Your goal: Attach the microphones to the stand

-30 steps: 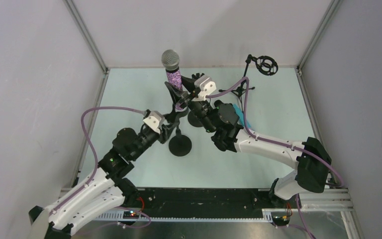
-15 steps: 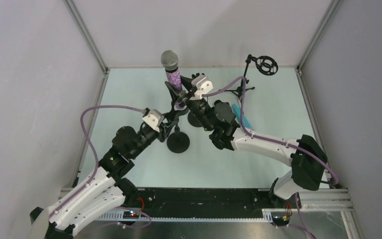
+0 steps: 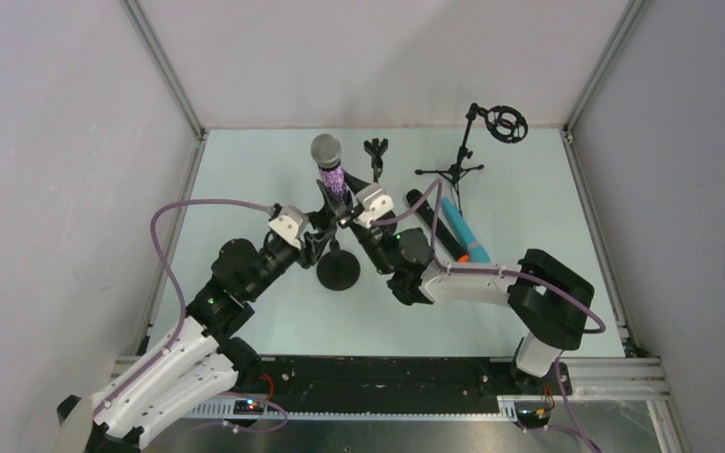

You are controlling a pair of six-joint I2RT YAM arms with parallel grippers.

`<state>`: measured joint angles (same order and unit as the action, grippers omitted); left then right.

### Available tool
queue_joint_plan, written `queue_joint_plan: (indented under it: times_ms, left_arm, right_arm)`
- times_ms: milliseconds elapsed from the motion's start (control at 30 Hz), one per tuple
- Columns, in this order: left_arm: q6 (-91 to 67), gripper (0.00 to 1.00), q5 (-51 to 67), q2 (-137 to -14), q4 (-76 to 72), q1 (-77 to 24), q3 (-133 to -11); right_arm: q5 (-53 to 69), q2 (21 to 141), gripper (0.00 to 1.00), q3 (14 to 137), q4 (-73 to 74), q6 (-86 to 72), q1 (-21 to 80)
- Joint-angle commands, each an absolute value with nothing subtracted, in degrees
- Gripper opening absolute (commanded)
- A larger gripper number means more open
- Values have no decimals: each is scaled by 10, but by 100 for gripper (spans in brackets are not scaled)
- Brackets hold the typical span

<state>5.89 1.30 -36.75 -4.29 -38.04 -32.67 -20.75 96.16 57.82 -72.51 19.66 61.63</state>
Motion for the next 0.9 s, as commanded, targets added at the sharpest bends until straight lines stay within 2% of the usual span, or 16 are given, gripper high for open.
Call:
queue_joint_plan:
  times_ms: [0, 100, 133, 167, 200, 233, 267, 300, 333, 367, 467, 600, 867]
  left_arm:
    - [61, 0, 14, -371, -39, -374, -326]
    - [61, 0, 7, -372, -40, -374, -330]
    - [60, 0, 5, -374, -40, -374, -332]
    - [62, 3, 3, -375, -40, -374, -334]
    - [62, 8, 2, -377, -40, -374, -335]
    - [64, 28, 2, -377, -40, -374, -336]
    - [63, 40, 2, -377, -40, -374, -336]
    - [64, 65, -11, -377, -40, -374, -337]
    - [64, 73, -14, -377, -40, -374, -337]
    - [65, 82, -17, -377, -40, -374, -338]
    - [67, 88, -17, -379, -40, -374, -340]
    - [68, 89, -17, -382, -40, -374, -344]
    - [84, 85, -12, -380, -39, -374, -347]
  right_arm:
    - [-273, 981, 0, 556, -818, 273, 638]
    - [-284, 983, 0, 550, -833, 288, 646]
    - [-283, 982, 5, 549, -836, 293, 646]
    - [-280, 978, 8, 550, -839, 299, 648]
    - [-277, 975, 15, 550, -837, 301, 648]
    - [-273, 969, 20, 551, -835, 305, 648]
    - [-272, 966, 33, 551, -828, 306, 648]
    - [-267, 958, 39, 553, -823, 306, 649]
    - [-259, 954, 53, 553, -813, 306, 649]
    - [-257, 947, 58, 554, -807, 305, 649]
    - [-249, 929, 77, 554, -777, 298, 649]
    - [-237, 902, 91, 555, -731, 274, 648]
    - [-212, 827, 94, 544, -640, 230, 647]
